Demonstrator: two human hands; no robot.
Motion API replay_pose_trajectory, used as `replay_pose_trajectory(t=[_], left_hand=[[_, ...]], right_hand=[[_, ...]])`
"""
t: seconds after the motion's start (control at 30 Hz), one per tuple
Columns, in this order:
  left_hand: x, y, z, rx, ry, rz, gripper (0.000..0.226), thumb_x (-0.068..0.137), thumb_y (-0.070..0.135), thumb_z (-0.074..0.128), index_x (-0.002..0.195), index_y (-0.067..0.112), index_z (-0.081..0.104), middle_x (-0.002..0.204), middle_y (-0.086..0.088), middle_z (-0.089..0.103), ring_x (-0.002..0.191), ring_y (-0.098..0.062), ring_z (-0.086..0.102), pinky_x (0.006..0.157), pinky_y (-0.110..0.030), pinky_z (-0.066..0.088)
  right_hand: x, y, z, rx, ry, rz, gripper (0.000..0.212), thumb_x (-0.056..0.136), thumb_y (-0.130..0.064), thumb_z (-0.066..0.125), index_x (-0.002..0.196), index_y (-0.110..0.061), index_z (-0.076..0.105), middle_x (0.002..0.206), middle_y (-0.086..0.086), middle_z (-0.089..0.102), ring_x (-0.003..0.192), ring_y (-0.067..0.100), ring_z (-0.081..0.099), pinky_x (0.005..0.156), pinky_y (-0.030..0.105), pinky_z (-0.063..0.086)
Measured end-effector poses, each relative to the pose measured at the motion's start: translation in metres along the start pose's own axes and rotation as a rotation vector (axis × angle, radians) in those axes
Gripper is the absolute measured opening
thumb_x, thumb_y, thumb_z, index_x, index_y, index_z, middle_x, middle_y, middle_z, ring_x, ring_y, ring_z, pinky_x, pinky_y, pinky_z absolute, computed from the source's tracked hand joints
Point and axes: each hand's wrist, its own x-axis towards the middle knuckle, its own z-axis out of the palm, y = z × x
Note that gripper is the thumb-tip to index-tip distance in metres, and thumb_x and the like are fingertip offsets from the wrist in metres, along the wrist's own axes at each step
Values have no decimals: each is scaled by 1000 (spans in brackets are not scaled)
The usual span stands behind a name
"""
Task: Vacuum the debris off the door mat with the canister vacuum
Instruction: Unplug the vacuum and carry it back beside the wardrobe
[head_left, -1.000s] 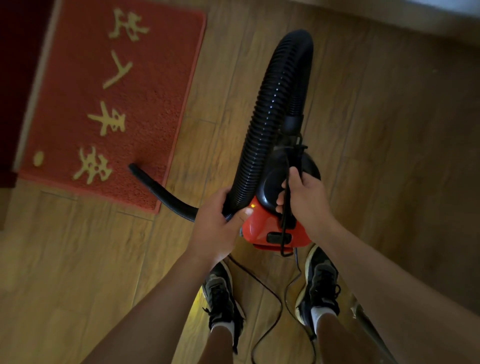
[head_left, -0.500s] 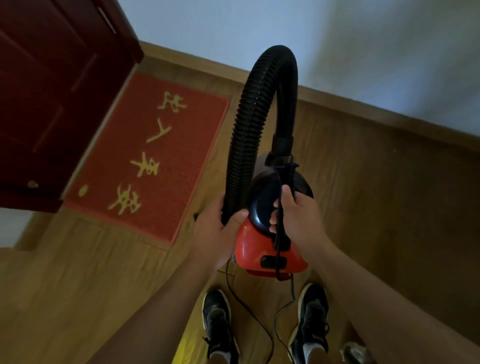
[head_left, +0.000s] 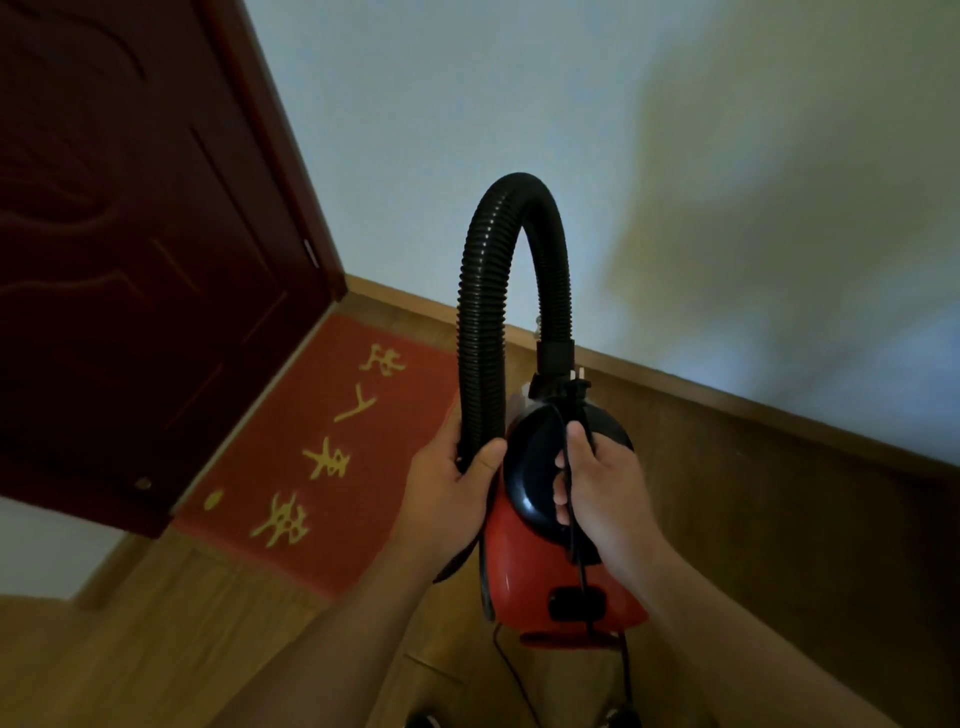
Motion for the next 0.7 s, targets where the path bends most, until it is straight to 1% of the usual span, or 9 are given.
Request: replay_pose_trajectory(t=[0.07,0.13,0.23,0.33,0.4,0.47,0.53,0.63,0.7], left_hand=[[7,30,-9,-7,36,25,15,102,22,59,116,25,63,87,31,68,85,10,64,68,-6,45],[14,60,-20,1,71,61,10,101,23,61,109,27,64,86,22,69,84,8,65,68,-6,45],[21,108,-38,-13,114,106,10,100,21,62,107,28,63,89,17,69,83,11,65,68,-6,45],[24,156,-56,-22,154,164,16,100,15,62,96,31,61,82,14,66,74,12,63,65,-6,44],[26,183,-67,-20,176,187,21,100,16,63,89,34,59,76,12,65,69,10,63,62,-8,45],[29,207,-76,-38,190,196,18,100,22,63,88,35,60,74,8,68,67,2,65,62,-13,47],[32,234,-85,-70,195,204,15,99,26,64,88,36,61,74,9,69,67,-2,66,62,-18,49],[34,279,-100,-60,211,266,18,99,24,64,88,37,61,72,13,65,64,6,60,60,-11,44],[36,306,-111,-74,216,301,17,99,23,65,89,36,62,71,14,66,64,6,61,61,-12,46]], right_hand=[[-10,-30,-7,9,8,-25,46,109,-36,38,83,-5,59,56,7,57,42,14,51,41,21,44],[-20,-61,-13,30,7,-53,45,109,-35,38,83,-5,59,55,7,56,40,15,49,40,22,43],[-36,-109,-22,51,9,-100,44,109,-35,39,81,-6,58,52,4,55,39,15,48,40,24,43],[-52,-157,-30,58,12,-169,44,109,-34,39,79,-7,56,48,3,53,37,16,46,40,26,41],[-64,-186,-36,57,27,-214,44,109,-33,40,77,-7,56,47,2,53,36,16,45,38,25,41],[-75,-214,-42,49,40,-256,44,109,-32,41,77,-7,57,47,3,54,36,15,46,38,25,41],[-87,-240,-48,42,43,-296,44,109,-32,41,77,-6,58,49,5,55,37,16,47,39,26,42],[-103,-281,-57,46,53,-343,44,109,-31,42,77,-5,58,51,8,56,37,17,47,39,25,42],[-112,-308,-63,51,66,-372,44,108,-32,43,77,-4,58,51,8,57,37,18,47,39,26,43]])
